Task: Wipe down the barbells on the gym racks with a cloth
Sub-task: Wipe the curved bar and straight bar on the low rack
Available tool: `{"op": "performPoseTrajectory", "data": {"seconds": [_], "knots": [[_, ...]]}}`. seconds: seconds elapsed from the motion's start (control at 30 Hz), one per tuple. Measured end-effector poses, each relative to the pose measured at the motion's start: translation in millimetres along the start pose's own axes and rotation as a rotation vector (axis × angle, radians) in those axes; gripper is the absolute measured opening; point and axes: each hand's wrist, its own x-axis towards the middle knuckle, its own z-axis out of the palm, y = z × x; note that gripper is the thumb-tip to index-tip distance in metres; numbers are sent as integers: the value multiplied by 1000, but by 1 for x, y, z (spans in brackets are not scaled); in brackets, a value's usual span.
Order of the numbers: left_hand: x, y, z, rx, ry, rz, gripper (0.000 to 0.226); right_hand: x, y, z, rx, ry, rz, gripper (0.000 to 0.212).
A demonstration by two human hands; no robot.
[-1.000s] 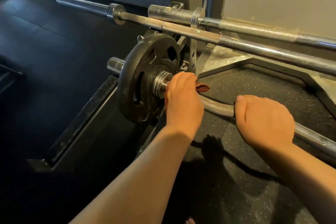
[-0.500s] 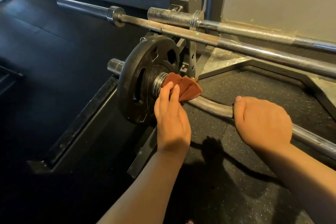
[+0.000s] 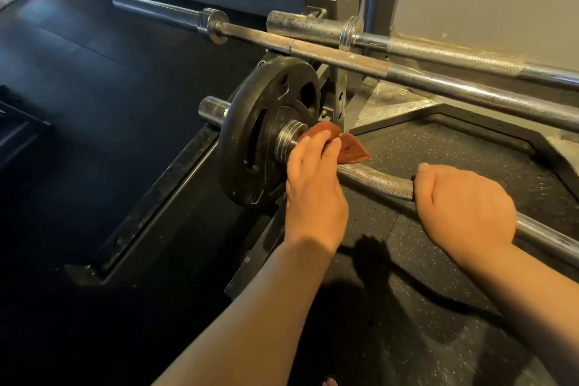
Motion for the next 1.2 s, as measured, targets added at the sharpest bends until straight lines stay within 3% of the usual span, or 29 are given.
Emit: {"op": "performPoseTrajectory", "data": {"seconds": [0.17,0.27,0.37,0.6,0.67,0.83,0.97,1.03,1.2], "knots": [[-16,5,15,-390,217,-310,40,-2,0,-3,-15,13,-5,47],[-14,6,18,-528,262,-390,35,-2,-2,-4,-21,22,-3,46],[-11,18,20,-427,241,-327,26,-2,-2,-5,-42,12,9,44],[-17,21,26,-8,145,150,25,-2,-5,-9,4,-7,28,45],[-1,7,18,27,98,166,21,-2,-4,-9,-6,-28,6,44],[27,1,19,-45,116,7,21,-3,-5,-11,-8,-15,-6,42],[6,23,31,18,14,279,25,-4,-4,-11,-31,-6,-28,41],[12,11,17,1,-37,327,31,-5,-5,-11,-32,4,-51,39],[40,-19,6,-17,77,166,36,-5,-7,-11,-5,9,-22,44]]}}
